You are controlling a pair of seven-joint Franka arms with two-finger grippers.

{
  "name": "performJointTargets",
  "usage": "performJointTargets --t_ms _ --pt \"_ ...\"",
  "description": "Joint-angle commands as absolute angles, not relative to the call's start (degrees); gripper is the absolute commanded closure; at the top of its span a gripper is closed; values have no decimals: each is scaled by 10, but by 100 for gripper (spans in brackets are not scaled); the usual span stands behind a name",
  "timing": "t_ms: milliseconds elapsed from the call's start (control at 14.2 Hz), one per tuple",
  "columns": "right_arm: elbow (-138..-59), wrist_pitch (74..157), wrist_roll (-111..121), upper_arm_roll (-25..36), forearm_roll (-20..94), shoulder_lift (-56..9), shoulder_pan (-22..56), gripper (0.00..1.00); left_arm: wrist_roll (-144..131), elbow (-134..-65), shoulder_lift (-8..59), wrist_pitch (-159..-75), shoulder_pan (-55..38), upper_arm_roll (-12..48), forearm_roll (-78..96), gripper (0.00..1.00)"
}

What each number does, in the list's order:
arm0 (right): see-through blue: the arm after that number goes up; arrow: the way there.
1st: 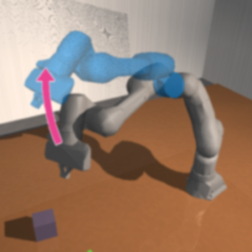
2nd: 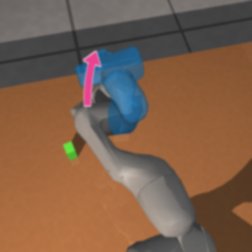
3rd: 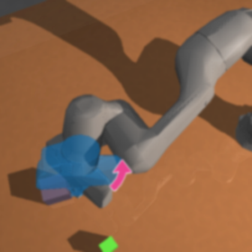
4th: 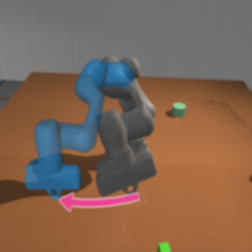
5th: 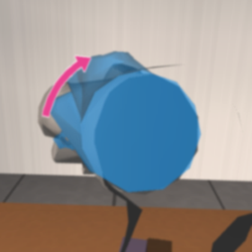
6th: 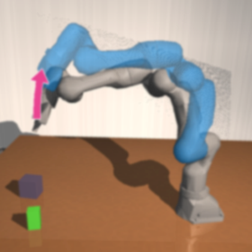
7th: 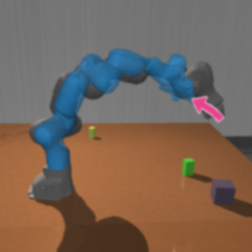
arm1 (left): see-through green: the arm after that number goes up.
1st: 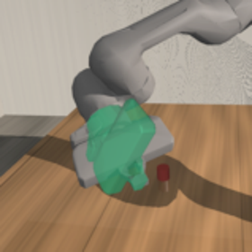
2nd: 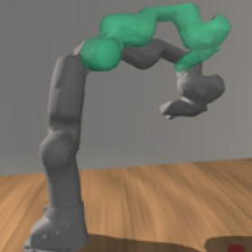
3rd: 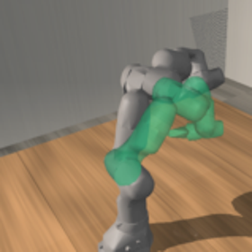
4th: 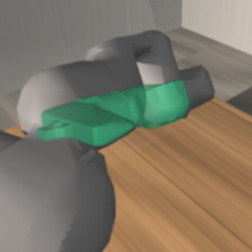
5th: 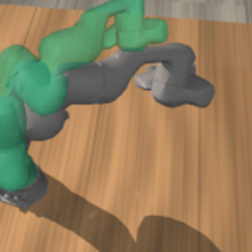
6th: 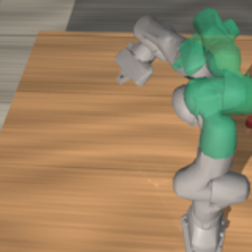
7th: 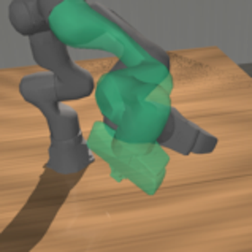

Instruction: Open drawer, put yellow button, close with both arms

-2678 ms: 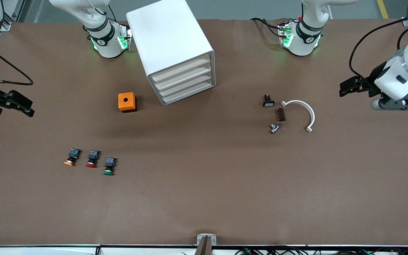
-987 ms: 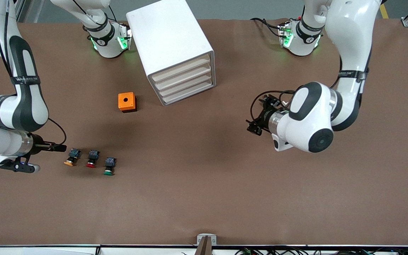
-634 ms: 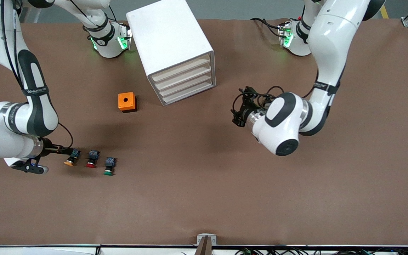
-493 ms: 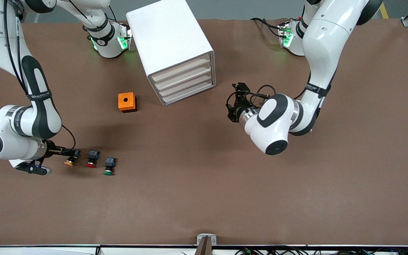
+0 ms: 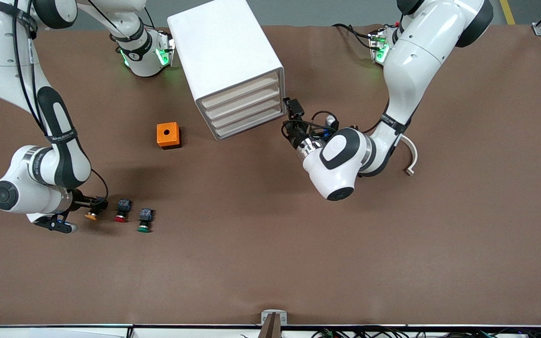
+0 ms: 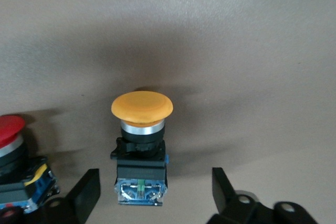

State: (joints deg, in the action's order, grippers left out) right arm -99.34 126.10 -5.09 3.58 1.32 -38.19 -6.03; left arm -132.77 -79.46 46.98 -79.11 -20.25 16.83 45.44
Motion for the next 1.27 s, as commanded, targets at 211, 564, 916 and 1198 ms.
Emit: performJointTargets --t_ms 211,564,916,1198 --pt "-1001 1262 -56 25 25 -375 -74 85 -1362 -778 494 -777 -231 169 488 29" --pt "-995 1260 -49 24 50 -372 -76 100 -1355 -777 493 -777 -256 169 511 41" --pt "-957 1183 -63 22 50 -357 -62 100 -1354 -776 490 -777 -281 169 526 44" --pt "-929 1113 -119 22 50 -339 -40 100 -1340 -777 490 -777 -296 169 526 61"
